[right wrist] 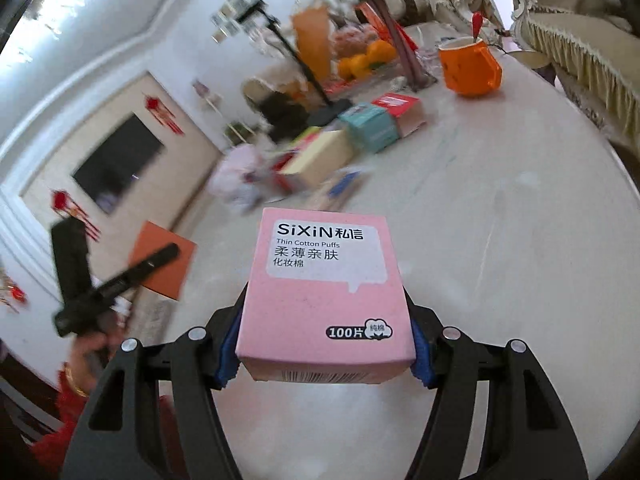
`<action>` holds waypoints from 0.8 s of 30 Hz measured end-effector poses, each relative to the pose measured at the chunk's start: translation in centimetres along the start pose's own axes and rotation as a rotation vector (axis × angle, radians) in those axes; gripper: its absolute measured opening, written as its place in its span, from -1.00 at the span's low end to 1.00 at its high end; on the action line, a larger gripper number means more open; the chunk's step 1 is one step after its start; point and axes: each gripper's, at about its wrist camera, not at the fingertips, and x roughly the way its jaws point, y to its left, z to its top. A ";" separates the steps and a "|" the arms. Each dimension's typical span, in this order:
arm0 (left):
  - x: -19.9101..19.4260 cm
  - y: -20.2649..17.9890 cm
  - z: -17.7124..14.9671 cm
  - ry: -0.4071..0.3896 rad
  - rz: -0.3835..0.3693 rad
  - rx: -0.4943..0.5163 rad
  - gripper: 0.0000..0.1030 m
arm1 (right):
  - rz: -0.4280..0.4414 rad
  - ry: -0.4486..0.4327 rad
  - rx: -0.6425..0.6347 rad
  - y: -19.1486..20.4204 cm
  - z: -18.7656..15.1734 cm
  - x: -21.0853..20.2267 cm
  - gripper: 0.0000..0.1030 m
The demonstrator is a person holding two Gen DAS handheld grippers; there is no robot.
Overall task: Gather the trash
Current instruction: 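Carry both boxes over the wastebasket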
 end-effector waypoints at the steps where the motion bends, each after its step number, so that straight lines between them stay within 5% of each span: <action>1: -2.2 -0.4 -1.7 -0.016 -0.010 0.027 -0.39 | 0.019 -0.012 -0.001 0.8 -1.2 -1.1 0.21; 7: -9.8 -2.9 -10.9 0.002 -0.086 0.096 -0.39 | 0.115 -0.071 0.010 6.0 -11.0 -7.4 0.21; 12: -12.3 -4.7 -20.5 0.115 -0.154 0.092 -0.39 | 0.130 0.024 0.041 8.5 -19.5 -7.6 0.21; 17: -9.1 -6.2 -27.8 0.290 -0.169 0.115 -0.39 | 0.018 0.151 0.092 7.1 -24.4 -4.0 0.21; 24: 1.1 -6.6 -32.3 0.466 -0.153 0.108 -0.39 | -0.203 0.344 0.115 2.8 -26.8 4.9 0.21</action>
